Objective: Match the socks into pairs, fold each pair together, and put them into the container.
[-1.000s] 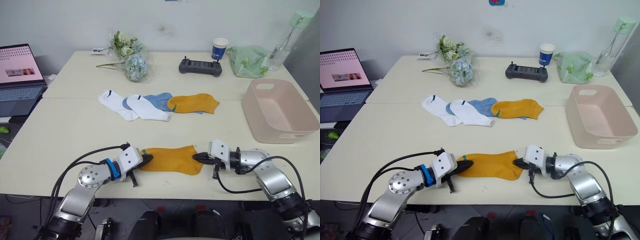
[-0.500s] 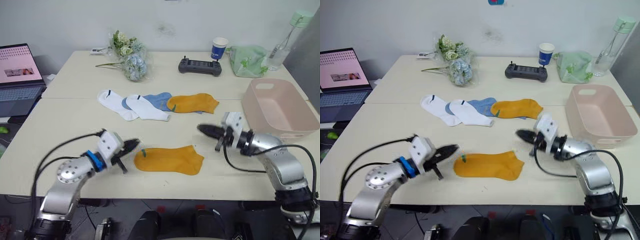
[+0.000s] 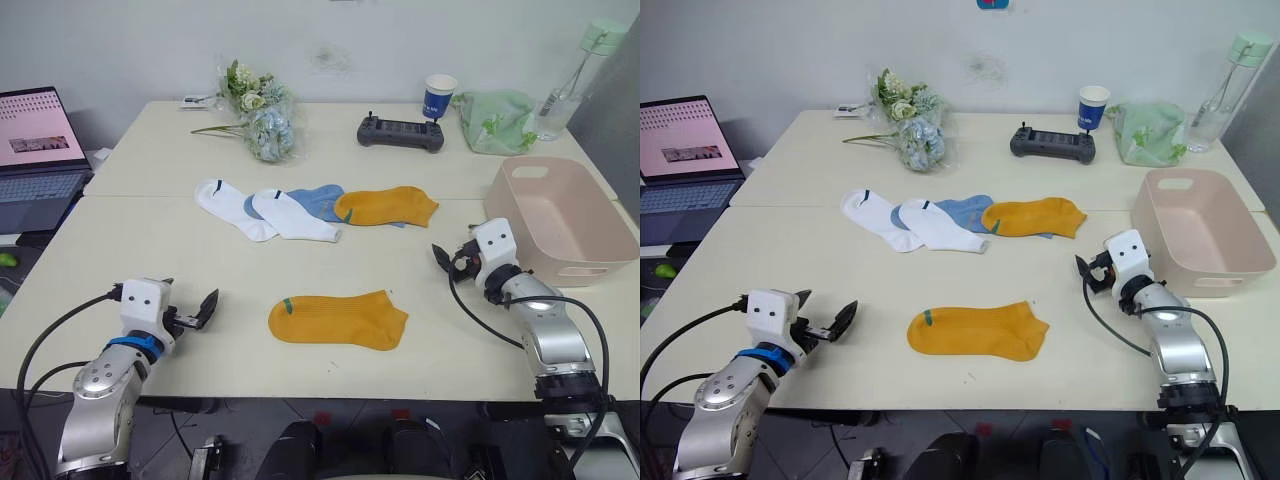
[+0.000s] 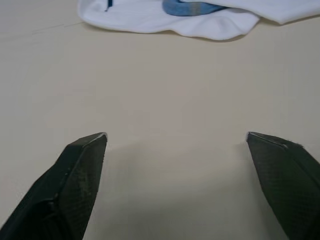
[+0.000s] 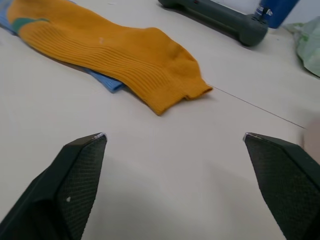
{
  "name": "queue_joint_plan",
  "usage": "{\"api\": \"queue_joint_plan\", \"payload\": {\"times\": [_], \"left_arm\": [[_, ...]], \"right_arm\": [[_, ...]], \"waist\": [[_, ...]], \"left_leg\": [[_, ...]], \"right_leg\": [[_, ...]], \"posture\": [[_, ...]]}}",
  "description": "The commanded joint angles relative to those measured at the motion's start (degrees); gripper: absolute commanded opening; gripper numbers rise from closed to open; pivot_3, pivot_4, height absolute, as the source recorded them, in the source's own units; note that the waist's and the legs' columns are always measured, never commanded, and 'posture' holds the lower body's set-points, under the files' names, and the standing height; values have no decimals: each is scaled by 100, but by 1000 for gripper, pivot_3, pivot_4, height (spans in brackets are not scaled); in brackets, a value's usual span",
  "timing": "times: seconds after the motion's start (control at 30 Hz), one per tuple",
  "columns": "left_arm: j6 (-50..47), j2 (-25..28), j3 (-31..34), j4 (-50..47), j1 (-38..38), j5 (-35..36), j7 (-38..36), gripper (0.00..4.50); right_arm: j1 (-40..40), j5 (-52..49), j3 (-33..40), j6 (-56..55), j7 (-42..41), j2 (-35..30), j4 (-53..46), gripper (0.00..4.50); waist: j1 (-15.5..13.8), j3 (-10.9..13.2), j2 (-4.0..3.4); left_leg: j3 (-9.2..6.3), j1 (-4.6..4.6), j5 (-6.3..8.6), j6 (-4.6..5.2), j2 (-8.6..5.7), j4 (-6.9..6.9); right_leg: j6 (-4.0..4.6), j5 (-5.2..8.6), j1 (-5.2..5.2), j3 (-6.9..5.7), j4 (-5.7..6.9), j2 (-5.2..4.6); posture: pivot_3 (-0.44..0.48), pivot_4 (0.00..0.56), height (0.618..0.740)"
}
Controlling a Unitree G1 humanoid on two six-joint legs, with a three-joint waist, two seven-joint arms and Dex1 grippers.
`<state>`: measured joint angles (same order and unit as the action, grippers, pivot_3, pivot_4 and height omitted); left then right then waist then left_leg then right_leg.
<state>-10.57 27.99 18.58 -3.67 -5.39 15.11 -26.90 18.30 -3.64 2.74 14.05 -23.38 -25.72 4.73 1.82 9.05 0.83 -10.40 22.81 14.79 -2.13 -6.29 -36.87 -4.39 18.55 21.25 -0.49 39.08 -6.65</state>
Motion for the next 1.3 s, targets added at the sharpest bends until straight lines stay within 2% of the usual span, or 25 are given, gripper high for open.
{"api": "queue_joint_plan", "payload": {"times": [0.03, 0.2, 0.37, 0.6, 0.73, 0.83, 0.97, 1.07, 1.1, 1.13, 1.3], "left_arm": [[178, 66, 139, -153, -71, -20, 12, 4453], [91, 218, -139, -549, 165, 64, -261, 4453], [-604, 454, -847, -1561, 723, 511, -933, 4453], [-1399, 434, -1609, -2312, 1623, 714, -1053, 4453], [-1725, 170, -1691, -2512, 1979, 907, -802, 4453], [-1815, 106, -1791, -2573, 2031, 855, -765, 4453], [-1784, 73, -1881, -2588, 1963, 789, -724, 4500], [-1763, 96, -1896, -2606, 1914, 777, -716, 4500], [-1764, 104, -1890, -2610, 1909, 779, -717, 4500], [-1765, 112, -1885, -2612, 1907, 778, -719, 4500], [-1742, 136, -1861, -2624, 1860, 772, -731, 4500]], "right_arm": [[64, 49, 51, -150, -10, -71, -75, 4500], [574, 324, -417, -397, -353, -134, 271, 4500], [1566, 690, -880, -541, -401, 133, 1428, 4500], [2656, 883, -957, -626, -263, 461, 3070, 4500], [2978, 584, -577, -185, -179, 597, 3606, 4500], [3073, 577, -563, -51, -270, 619, 3868, 4500], [3092, 606, -583, -93, -307, 662, 4094, 3605], [3093, 574, -503, -130, -241, 685, 4166, 2563], [3100, 571, -491, -142, -242, 680, 4182, 1979], [3105, 567, -484, -148, -252, 670, 4192, 1815], [3010, 510, -479, -95, -356, 609, 3987, 157]], "waist": [[0, 0, 0], [14, 0, 0], [21, 0, 0], [60, 0, 0], [76, 1, 1], [121, 0, 0], [144, 0, 0], [138, 0, 0], [133, 0, 0], [126, 0, 0], [125, 0, 0]], "left_leg": [[1, 0, 0, 0, 0, 0], [0, -1, 0, 0, 2, 1], [1, 0, 0, -1, 1, 0], [5, 2, -1, -2, 2, 1], [5, 2, -1, -2, 3, 1], [6, 2, -1, -2, 3, -3], [6, 2, -1, -2, 4, -2], [5, 1, -1, -2, 4, -5], [5, 1, -1, -2, 3, -7], [5, 1, -2, -2, 2, -7], [5, 2, -1, -2, 2, -7]], "right_leg": [[0, 0, 0, 1, 0, 0], [2, -1, 1, 0, 1, 1], [4, -2, -1, -2, 0, 2], [4, -2, 1, -1, -3, 2], [4, -2, 1, -1, -2, 3], [4, -3, 0, -1, 0, 3], [4, -3, 0, -1, 0, 4], [4, -3, -4, -1, 0, 4], [2, -4, -5, -1, 0, 4], [2, -4, -5, -1, 0, 4], [2, -4, -4, 0, -1, 3]], "posture": [[0, 150, 740], [0, 150, 740], [0, 150, 740], [0, 150, 740], [0, 150, 740], [0, 150, 740], [0, 150, 740], [0, 150, 740], [0, 150, 740], [0, 150, 740], [0, 150, 740]]}}
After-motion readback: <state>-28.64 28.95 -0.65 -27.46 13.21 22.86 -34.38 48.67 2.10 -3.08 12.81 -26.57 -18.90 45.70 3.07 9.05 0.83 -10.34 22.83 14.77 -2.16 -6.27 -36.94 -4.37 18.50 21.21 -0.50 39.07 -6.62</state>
